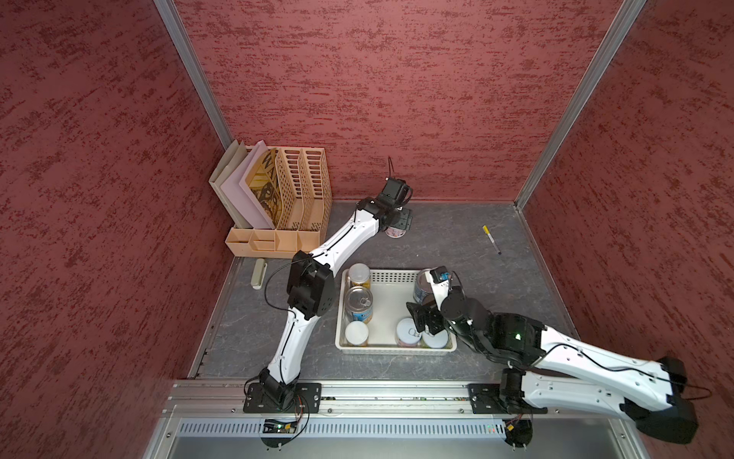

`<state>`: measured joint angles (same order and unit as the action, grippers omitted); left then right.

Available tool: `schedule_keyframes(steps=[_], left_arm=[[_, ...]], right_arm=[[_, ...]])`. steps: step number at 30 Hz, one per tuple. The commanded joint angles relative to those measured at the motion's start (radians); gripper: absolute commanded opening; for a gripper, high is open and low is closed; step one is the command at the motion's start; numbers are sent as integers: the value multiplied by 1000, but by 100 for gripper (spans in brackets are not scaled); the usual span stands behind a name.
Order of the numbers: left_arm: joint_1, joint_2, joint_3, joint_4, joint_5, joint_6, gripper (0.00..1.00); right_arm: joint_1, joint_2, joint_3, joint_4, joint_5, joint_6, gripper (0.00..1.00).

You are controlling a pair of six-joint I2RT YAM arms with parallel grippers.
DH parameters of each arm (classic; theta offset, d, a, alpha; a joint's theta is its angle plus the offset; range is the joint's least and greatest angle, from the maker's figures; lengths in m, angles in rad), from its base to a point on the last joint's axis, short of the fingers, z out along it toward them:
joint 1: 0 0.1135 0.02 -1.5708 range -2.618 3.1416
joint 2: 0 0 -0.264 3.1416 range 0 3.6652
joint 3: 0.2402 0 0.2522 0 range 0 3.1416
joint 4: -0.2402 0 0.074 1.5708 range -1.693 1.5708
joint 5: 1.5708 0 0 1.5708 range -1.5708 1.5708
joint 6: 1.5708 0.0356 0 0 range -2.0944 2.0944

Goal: Put the canned food in the basket
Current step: Pick up the canned food from the center of the board, then place the canned food in the basket.

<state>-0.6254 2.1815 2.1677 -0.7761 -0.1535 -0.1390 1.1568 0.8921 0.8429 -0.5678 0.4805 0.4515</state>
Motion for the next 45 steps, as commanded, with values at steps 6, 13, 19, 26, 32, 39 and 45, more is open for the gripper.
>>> schedule_keyframes(steps=[6, 13, 19, 26, 32, 39, 45], left_arm=[[-118, -322, -367, 157, -159, -110, 35], [-255, -500, -608, 190, -213, -224, 35], [-367, -558, -706, 143, -240, -357, 35], [-493, -592, -773, 104, -336, -488, 35], [-530, -596, -860, 127, -394, -589, 35], [-533, -583, -937, 155, -424, -674, 33], [-536, -565, -979, 158, -449, -730, 33]], right_arm=[[2, -233, -105, 72, 156, 25, 98], [1, -361, -176, 100, 282, 31, 98], [0, -423, -205, 106, 345, 19, 98], [1, -427, -213, 110, 369, 12, 98], [1, -431, -212, 103, 383, 13, 98], [1, -444, -218, 106, 386, 9, 98], [1, -423, -211, 107, 377, 7, 98]])
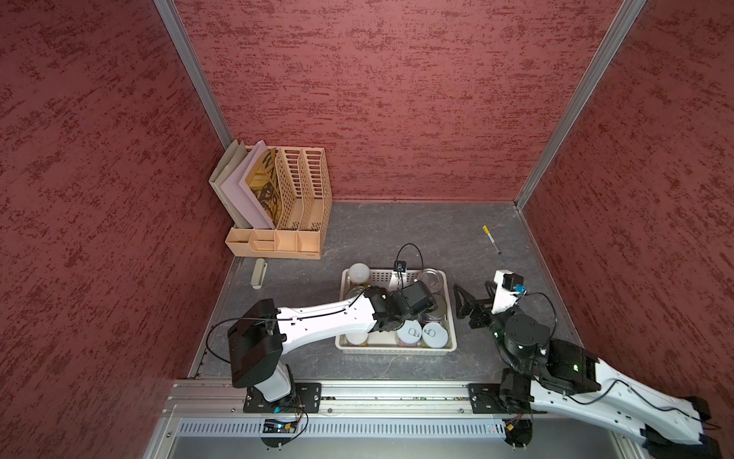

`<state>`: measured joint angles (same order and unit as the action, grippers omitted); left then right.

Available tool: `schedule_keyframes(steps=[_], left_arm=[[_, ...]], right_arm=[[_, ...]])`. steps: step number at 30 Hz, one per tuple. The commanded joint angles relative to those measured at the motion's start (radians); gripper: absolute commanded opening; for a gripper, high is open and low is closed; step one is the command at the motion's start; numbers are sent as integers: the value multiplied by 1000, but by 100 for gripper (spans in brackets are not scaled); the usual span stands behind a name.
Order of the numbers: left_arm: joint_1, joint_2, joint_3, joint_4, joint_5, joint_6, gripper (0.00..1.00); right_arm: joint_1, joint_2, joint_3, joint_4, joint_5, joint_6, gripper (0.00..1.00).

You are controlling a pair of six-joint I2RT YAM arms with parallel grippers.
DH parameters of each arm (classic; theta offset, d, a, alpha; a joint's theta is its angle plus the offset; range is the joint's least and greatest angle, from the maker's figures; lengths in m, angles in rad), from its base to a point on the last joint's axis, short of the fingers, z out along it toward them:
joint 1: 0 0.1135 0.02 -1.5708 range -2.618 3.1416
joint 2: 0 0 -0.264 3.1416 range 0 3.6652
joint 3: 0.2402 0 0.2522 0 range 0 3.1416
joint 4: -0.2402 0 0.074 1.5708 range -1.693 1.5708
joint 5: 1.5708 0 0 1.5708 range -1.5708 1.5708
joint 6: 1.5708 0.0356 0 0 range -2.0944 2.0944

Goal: Put the canned food in the basket
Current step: Place the canned food in the basket.

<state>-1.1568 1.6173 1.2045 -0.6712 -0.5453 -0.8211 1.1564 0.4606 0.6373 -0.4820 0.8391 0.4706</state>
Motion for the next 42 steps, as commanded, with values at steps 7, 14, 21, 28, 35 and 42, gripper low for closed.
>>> schedule_keyframes(steps=[7, 14, 21, 28, 35, 42], left_arm=[[6, 29, -64, 129, -81, -48, 33], [32, 55, -89, 162, -72, -59, 33], [57, 79, -101, 184, -63, -75, 32], [44, 135, -104, 120, -81, -160, 35], [23, 177, -97, 93, -82, -206, 45], [12, 149, -95, 64, -106, -214, 72]], right_arm=[[0, 47, 1, 30, 7, -16, 98], [1, 70, 4, 37, -1, -20, 98], [0, 96, 8, 41, -4, -24, 98], [1, 108, 7, 48, -11, -23, 98], [-1, 118, 7, 50, -11, -24, 98], [-3, 119, 7, 50, -12, -24, 98]])
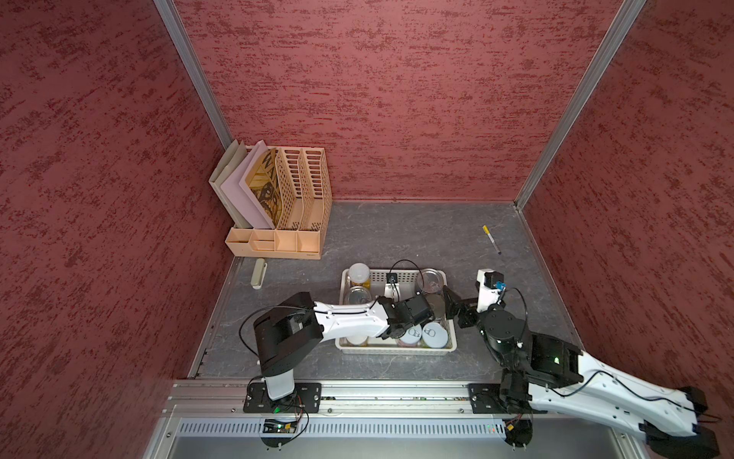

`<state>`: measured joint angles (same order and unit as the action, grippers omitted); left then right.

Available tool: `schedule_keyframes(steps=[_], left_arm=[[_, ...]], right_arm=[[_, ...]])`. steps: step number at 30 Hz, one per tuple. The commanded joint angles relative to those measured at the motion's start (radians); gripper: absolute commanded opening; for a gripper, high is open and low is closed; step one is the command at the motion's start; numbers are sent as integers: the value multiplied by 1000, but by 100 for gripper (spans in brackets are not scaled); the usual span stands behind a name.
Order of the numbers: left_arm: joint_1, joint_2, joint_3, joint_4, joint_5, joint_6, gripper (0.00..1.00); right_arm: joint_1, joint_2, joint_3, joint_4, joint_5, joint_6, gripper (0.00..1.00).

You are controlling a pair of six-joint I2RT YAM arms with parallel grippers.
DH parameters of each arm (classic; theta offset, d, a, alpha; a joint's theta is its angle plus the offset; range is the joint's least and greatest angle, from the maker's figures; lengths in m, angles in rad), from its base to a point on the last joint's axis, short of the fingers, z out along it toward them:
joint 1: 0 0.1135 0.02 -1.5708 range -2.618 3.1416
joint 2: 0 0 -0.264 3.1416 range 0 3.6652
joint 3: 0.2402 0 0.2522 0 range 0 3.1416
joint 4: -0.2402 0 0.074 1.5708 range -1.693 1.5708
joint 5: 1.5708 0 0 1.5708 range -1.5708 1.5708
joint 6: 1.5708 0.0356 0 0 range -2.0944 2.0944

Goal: Put the canned food in the basket
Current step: Place the canned food in the basket.

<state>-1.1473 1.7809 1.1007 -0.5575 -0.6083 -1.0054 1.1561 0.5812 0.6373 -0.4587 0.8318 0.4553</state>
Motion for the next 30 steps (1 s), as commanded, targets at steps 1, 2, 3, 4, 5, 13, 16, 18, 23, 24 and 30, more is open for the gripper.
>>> schedule_keyframes(steps=[1, 2, 3, 4, 5, 13, 16, 18, 23, 24, 30], left_arm=[[1, -23, 10, -52, -46, -27, 78], [2, -32, 8, -52, -48, -23, 82], [1, -41, 7, -51, -48, -17, 85], [2, -52, 7, -53, -49, -7, 88], [2, -62, 10, -52, -50, 1, 92], [1, -148, 66, -58, -17, 112, 100], [2, -187, 88, -56, 6, 155, 100], [2, -213, 108, -50, 27, 199, 100], [5, -316, 176, -75, 59, 304, 100], [11, -347, 181, -76, 58, 324, 100], [228, -587, 92, -47, 180, 391, 100]], right_arm=[[-2, 0, 7, 27, -5, -8, 98], [-2, 0, 7, 26, -5, -8, 98], [-2, 0, 7, 26, -5, -9, 98], [-2, 0, 6, 26, -5, -9, 98], [-4, 2, 7, 28, -5, -8, 98], [-23, 24, 5, 37, -3, -12, 98], [-55, 39, -1, 51, -2, -13, 98], [-94, 50, -8, 64, -12, -11, 98], [-239, 80, -27, 92, -81, 8, 98], [-271, 87, -32, 101, -97, 11, 98], [-372, 177, -95, 266, -67, -58, 98]])
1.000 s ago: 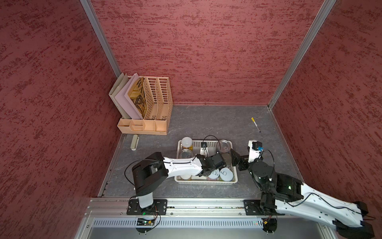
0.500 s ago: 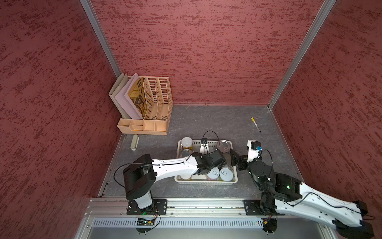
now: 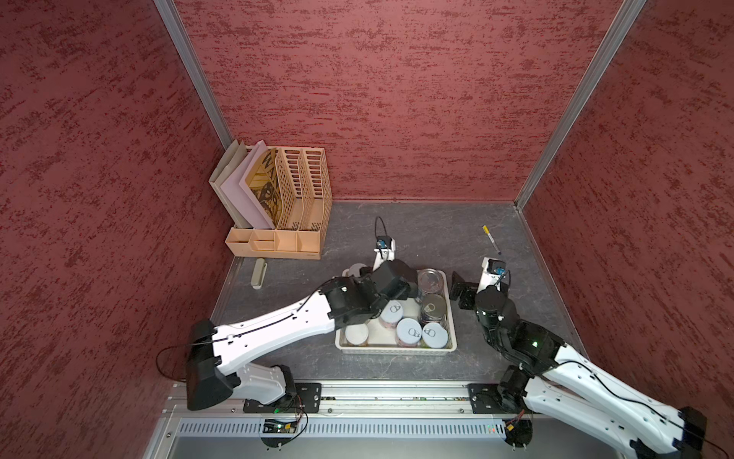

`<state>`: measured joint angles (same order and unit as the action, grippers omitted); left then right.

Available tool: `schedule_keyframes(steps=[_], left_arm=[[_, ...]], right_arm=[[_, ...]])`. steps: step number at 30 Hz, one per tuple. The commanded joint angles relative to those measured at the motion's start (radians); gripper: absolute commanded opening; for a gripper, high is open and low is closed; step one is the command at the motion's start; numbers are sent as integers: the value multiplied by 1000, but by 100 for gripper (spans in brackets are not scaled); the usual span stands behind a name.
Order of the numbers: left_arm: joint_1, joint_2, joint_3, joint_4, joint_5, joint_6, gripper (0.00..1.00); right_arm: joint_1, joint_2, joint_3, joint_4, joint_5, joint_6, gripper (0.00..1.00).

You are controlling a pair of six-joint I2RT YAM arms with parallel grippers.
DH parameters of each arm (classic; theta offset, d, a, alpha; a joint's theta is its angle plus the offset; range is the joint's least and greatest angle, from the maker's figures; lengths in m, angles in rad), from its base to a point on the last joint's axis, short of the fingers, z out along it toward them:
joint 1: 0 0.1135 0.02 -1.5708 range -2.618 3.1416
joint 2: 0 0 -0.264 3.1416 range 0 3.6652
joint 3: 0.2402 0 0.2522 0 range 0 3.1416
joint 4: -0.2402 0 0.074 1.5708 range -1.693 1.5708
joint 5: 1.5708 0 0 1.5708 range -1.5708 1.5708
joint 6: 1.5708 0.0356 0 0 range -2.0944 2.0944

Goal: Put the canned food in the basket
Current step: Place the canned food in the basket, then reset both arms

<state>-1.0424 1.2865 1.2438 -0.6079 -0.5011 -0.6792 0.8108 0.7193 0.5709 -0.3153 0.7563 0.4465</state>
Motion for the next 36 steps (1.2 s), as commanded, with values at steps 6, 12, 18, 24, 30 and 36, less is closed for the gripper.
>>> schedule_keyframes(steps=[6, 12, 18, 24, 30, 36], left_arm=[[545, -347, -317, 143, 116, 150, 100], [787, -515, -584, 311, 57, 373, 100], [958, -493, -818, 573, 182, 415, 100], [1021, -353, -1014, 1014, 195, 491, 100], [1077, -116, -976, 1257, 267, 497, 100], [1118, 49, -830, 1167, 268, 469, 100]], right_arm=[[-61, 203, -75, 406, 118, -301, 98], [-294, 266, -178, 672, 38, -416, 98], [-408, 402, -244, 932, 2, -512, 98], [-564, 557, -329, 1241, -191, -489, 98], [-663, 744, -309, 1439, -347, -484, 98], [-736, 838, -213, 1317, -543, -460, 98]])
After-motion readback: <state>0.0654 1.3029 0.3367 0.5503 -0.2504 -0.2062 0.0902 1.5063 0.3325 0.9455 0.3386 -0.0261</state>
